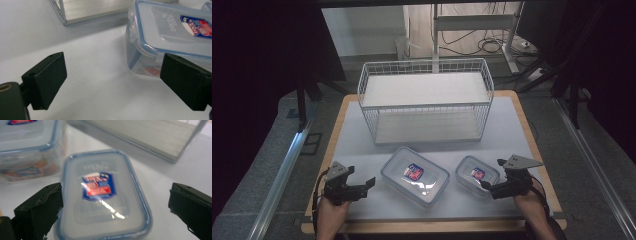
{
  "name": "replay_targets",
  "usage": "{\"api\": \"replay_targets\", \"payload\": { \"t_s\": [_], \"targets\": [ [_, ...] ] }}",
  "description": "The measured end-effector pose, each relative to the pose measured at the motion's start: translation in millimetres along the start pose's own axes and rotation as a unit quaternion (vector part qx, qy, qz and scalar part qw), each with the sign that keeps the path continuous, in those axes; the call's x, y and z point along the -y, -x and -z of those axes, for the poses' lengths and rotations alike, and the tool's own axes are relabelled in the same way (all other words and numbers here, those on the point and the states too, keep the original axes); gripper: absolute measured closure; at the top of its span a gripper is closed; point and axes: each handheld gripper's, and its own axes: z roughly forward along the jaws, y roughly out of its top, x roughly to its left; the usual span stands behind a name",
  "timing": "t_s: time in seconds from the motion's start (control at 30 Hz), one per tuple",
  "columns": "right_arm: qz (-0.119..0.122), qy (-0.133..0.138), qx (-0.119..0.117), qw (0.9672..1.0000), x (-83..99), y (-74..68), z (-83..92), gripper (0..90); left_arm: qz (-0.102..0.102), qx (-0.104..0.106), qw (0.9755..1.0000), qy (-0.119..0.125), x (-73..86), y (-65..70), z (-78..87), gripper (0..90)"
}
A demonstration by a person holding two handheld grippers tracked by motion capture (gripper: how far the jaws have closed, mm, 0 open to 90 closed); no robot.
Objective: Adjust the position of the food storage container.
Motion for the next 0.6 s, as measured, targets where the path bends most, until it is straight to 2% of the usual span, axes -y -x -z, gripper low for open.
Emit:
{"api": "replay_targets", "payload": {
  "t_s": [0.1,0.13,0.27,0.37,0.53,0.6],
  "targets": [
    [-0.014,-0.003,0.007,0.9999,3.0,4.0,0.0,0.0,-0.033,-0.019,0.9992,-0.010,2.9,3.1,-4.4,6.9],
    [-0.018,-0.003,0.006,0.9998,3.7,5.0,-0.2,0.0,-0.036,-0.023,0.9990,-0.013,3.7,3.4,-6.0,7.0],
    [-0.020,-0.007,0.014,0.9997,4.9,5.3,-2.0,0.0,-0.037,-0.010,0.9991,-0.019,5.4,3.4,-9.7,6.9],
    [-0.022,-0.008,0.018,0.9996,5.0,5.4,-3.2,0.0,-0.051,-0.010,0.9983,-0.025,7.1,3.8,-12.0,5.4],
    [-0.029,-0.016,0.030,0.9990,7.5,7.6,-5.0,0.0,-0.053,-0.004,0.9985,-0.011,10.3,0.1,-14.8,4.3],
    [-0.032,-0.015,0.032,0.9989,7.9,8.5,-4.4,0.0,-0.064,-0.009,0.9979,-0.009,10.7,0.6,-15.5,4.3]
  ]
}}
